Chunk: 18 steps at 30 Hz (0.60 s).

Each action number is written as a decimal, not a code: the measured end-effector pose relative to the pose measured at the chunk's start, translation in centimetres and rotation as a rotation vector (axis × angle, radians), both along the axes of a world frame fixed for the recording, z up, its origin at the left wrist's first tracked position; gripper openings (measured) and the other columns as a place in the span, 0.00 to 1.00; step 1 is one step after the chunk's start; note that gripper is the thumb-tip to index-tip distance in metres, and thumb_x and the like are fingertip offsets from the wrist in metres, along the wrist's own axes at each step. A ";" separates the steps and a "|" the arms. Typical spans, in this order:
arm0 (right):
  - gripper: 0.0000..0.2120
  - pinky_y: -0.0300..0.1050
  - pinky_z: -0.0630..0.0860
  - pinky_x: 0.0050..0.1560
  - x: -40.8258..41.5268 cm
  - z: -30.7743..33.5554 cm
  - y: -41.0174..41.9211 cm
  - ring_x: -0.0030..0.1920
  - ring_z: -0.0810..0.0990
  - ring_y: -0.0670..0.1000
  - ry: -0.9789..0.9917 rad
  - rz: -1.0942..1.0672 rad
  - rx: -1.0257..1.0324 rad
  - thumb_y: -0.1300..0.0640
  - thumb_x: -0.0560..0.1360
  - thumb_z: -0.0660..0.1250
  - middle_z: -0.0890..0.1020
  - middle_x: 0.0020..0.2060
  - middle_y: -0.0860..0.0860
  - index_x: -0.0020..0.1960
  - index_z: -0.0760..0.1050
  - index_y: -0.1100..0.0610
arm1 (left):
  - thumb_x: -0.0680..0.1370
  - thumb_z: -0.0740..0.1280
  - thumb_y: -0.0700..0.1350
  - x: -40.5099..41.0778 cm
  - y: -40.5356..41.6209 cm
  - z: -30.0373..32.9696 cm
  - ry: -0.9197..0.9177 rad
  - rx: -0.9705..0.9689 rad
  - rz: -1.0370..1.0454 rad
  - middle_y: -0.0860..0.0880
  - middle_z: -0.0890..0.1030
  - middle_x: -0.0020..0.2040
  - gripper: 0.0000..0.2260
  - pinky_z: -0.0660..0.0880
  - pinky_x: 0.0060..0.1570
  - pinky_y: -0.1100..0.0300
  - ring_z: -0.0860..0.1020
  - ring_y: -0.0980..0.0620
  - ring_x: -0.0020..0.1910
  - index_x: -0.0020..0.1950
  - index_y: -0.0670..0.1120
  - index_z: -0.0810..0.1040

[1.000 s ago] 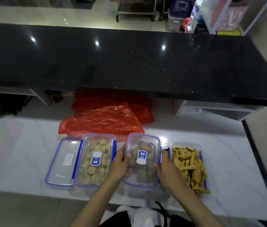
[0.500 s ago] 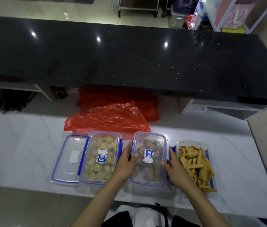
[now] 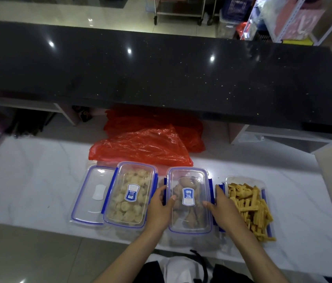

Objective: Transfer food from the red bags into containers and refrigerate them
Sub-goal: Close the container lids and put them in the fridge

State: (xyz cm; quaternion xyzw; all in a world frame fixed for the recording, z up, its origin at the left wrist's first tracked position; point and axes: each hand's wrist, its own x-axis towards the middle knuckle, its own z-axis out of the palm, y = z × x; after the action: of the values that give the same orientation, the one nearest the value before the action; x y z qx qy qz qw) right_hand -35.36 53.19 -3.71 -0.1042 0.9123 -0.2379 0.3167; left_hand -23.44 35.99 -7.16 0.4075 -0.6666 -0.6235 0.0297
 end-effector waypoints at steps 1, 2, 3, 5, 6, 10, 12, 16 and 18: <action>0.31 0.46 0.80 0.52 -0.1 -0.1 0.0 0.56 0.81 0.54 0.014 0.015 0.039 0.47 0.79 0.69 0.81 0.60 0.53 0.77 0.63 0.56 | 0.81 0.71 0.41 0.1 -0.1 0.0 -0.010 -0.009 -0.008 0.53 0.82 0.60 0.16 0.74 0.49 0.75 0.78 0.66 0.56 0.69 0.47 0.76; 0.30 0.46 0.79 0.51 -0.2 -0.2 0.1 0.55 0.81 0.54 0.024 0.028 0.073 0.46 0.79 0.70 0.81 0.58 0.54 0.75 0.65 0.58 | 0.80 0.71 0.42 0.2 -0.2 -0.1 -0.020 -0.023 -0.016 0.53 0.82 0.61 0.17 0.74 0.51 0.74 0.78 0.64 0.57 0.69 0.47 0.77; 0.29 0.46 0.79 0.50 -0.2 -0.3 0.1 0.54 0.81 0.54 0.035 0.040 0.095 0.46 0.78 0.70 0.81 0.57 0.54 0.73 0.68 0.58 | 0.80 0.72 0.44 0.3 -0.3 -0.2 -0.029 -0.034 -0.017 0.52 0.82 0.63 0.18 0.73 0.55 0.72 0.79 0.61 0.59 0.70 0.47 0.77; 0.22 0.47 0.80 0.51 0.0 -0.3 0.1 0.50 0.81 0.53 0.055 0.063 0.124 0.44 0.77 0.71 0.81 0.53 0.53 0.64 0.74 0.56 | 0.79 0.73 0.46 0.4 -0.4 -0.4 -0.043 -0.037 -0.013 0.52 0.81 0.65 0.20 0.75 0.62 0.62 0.78 0.55 0.64 0.71 0.48 0.77; 0.18 0.48 0.81 0.50 0.1 -0.2 0.0 0.47 0.81 0.52 0.068 0.068 0.129 0.44 0.77 0.71 0.80 0.51 0.53 0.59 0.75 0.55 | 0.79 0.73 0.47 0.5 -0.5 -0.4 -0.043 -0.031 -0.013 0.52 0.82 0.65 0.20 0.76 0.65 0.57 0.79 0.54 0.64 0.71 0.49 0.77; 0.12 0.43 0.77 0.44 0.5 0.5 -0.5 0.43 0.80 0.50 0.107 0.080 0.120 0.48 0.77 0.72 0.79 0.46 0.51 0.53 0.78 0.55 | 0.79 0.73 0.48 0.5 -0.7 -0.1 -0.032 -0.035 -0.021 0.52 0.82 0.64 0.20 0.77 0.67 0.49 0.79 0.54 0.64 0.71 0.50 0.78; 0.09 0.43 0.76 0.42 0.7 0.7 -0.6 0.43 0.80 0.50 0.085 0.073 0.104 0.50 0.79 0.70 0.80 0.45 0.51 0.53 0.77 0.55 | 0.78 0.73 0.50 0.6 -0.7 -0.2 -0.034 -0.040 -0.025 0.53 0.82 0.64 0.21 0.77 0.67 0.48 0.79 0.54 0.64 0.71 0.50 0.78; 0.08 0.40 0.75 0.40 1.3 0.5 -0.3 0.43 0.80 0.47 0.085 0.022 0.017 0.52 0.80 0.69 0.82 0.44 0.49 0.56 0.78 0.54 | 0.75 0.70 0.61 0.8 -0.4 -1.0 -0.059 -0.074 -0.045 0.55 0.82 0.64 0.25 0.77 0.67 0.47 0.78 0.55 0.65 0.71 0.56 0.77; 0.08 0.36 0.74 0.38 1.5 0.7 -0.2 0.43 0.81 0.45 0.089 -0.008 -0.019 0.53 0.80 0.69 0.82 0.43 0.48 0.57 0.79 0.55 | 0.79 0.71 0.55 0.8 -0.3 -0.6 -0.055 -0.091 -0.055 0.54 0.81 0.66 0.22 0.76 0.68 0.48 0.78 0.54 0.67 0.72 0.54 0.76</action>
State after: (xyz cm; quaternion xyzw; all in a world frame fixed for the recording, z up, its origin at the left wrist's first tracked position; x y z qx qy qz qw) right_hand -33.84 52.95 -3.00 -0.1141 0.9236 -0.2427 0.2740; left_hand -22.68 35.73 -7.74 0.4042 -0.7059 -0.5815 0.0127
